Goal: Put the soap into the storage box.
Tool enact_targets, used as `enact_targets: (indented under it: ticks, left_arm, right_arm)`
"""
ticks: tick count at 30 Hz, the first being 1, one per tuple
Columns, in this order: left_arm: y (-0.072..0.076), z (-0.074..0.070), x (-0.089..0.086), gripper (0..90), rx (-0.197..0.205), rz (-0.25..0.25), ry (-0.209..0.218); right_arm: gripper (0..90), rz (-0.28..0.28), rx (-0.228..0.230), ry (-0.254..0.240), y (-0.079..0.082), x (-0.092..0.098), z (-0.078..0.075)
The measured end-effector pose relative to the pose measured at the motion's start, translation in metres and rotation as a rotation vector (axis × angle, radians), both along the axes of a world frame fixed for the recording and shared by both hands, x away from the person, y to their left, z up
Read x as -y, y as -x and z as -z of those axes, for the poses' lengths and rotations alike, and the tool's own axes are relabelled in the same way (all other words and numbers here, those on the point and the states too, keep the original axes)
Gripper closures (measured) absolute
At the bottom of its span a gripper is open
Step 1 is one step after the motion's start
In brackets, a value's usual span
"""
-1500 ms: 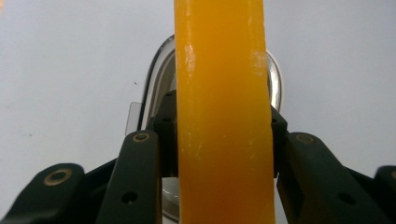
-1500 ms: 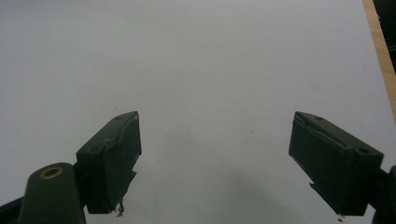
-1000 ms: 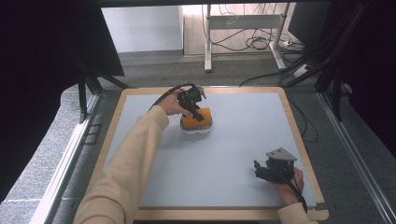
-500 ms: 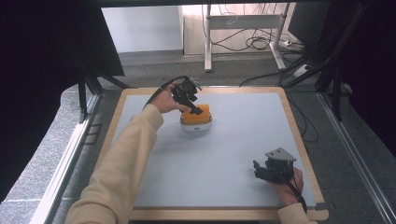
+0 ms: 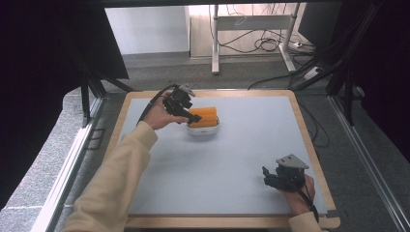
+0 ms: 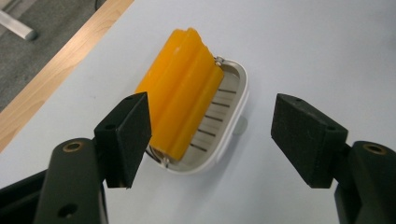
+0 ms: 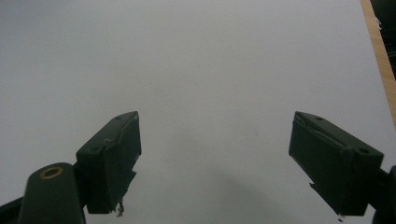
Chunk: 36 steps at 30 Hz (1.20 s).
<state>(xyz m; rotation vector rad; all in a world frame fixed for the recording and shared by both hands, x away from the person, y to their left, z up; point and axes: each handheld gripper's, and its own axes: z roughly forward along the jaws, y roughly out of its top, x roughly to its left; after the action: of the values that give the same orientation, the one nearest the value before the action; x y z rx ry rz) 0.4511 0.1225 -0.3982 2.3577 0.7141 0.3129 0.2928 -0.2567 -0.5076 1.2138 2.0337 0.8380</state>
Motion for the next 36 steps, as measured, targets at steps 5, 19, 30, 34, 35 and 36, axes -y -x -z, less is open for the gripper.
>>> enact_targets:
  ticks: [5,19,30,34,35,36]
  left_arm:
    - [0.025,0.004,-0.013,28.5,0.016,-0.033,0.031]
    - [0.112,0.035,-0.049,28.5,0.042,-0.12,0.11]
    - [0.144,0.065,-0.075,27.3,0.058,-0.204,0.131]
    - [0.146,0.064,-0.078,27.3,0.05,-0.204,0.142]
    - [0.146,0.062,-0.079,27.3,0.047,-0.205,0.149]
    - [0.146,0.061,-0.08,27.2,0.055,-0.206,0.149]
  right_arm:
    - [16.9,-0.009,0.001,0.001,-0.002,-0.003,0.0]
    - [16.9,-0.002,0.007,0.005,-0.004,-0.007,-0.002]
    - [16.9,-0.012,-0.002,0.016,-0.006,-0.008,0.0]
    - [16.9,-0.012,-0.002,0.018,-0.007,-0.008,0.001]
    - [16.9,-0.012,-0.003,0.019,-0.007,-0.008,0.001]
    - [16.9,-0.01,-0.003,0.016,-0.007,-0.007,0.001]
